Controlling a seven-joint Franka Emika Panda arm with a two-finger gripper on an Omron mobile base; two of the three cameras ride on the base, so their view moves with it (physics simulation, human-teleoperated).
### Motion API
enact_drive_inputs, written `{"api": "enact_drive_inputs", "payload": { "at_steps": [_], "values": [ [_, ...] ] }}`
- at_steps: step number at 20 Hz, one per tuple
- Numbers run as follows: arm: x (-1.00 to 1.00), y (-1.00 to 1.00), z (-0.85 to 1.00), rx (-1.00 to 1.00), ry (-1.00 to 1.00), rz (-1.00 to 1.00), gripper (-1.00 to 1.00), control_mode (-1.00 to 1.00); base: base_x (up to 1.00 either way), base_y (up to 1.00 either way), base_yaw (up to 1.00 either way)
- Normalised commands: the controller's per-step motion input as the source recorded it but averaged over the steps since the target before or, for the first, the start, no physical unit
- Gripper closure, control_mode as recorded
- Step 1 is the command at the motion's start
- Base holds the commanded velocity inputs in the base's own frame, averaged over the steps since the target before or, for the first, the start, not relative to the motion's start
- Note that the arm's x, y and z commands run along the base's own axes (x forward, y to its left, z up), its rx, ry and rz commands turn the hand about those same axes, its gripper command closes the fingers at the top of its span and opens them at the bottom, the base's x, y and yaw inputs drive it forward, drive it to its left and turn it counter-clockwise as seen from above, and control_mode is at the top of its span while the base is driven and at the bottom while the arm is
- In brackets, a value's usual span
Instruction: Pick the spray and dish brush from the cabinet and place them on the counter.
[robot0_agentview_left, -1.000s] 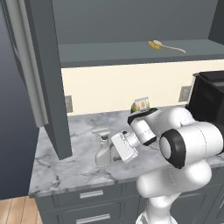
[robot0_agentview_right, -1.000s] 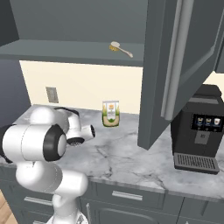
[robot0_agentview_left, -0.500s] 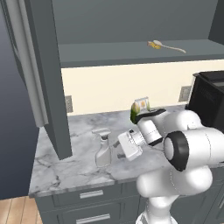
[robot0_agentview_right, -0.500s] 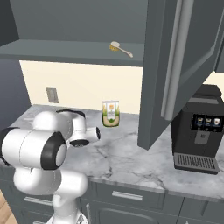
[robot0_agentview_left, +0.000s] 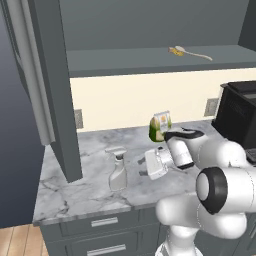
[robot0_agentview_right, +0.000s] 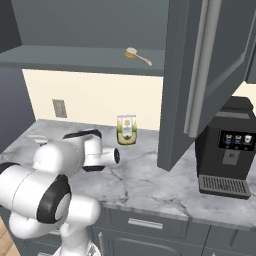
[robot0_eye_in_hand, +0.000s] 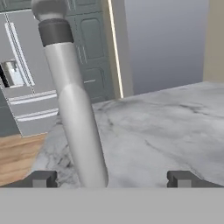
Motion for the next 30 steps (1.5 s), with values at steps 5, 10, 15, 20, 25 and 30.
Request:
{"api": "enact_drive_inputs", "payload": {
  "at_steps": [5,10,15,20,25,30],
  "values": [
    [0.02,-0.04,0.12,-0.02,0.07,-0.14,-1.0,-1.0,0.0,0.0,0.0],
    [0.06,-0.26,0.14,-0.09,0.12,-0.21,-1.0,-1.0,0.0,0.0,0.0],
    [0.12,-0.23,-0.03,-0.08,0.14,-0.38,-1.0,-1.0,0.0,0.0,0.0],
    [0.07,-0.08,-0.12,-0.09,0.08,-0.43,-1.0,-1.0,0.0,0.0,0.0],
    [0.0,-0.09,-0.2,-0.1,0.04,-0.4,-1.0,-1.0,0.0,0.0,0.0],
    [0.02,-0.22,-0.19,-0.08,0.07,-0.39,-1.0,-1.0,0.0,0.0,0.0]
  ]
}}
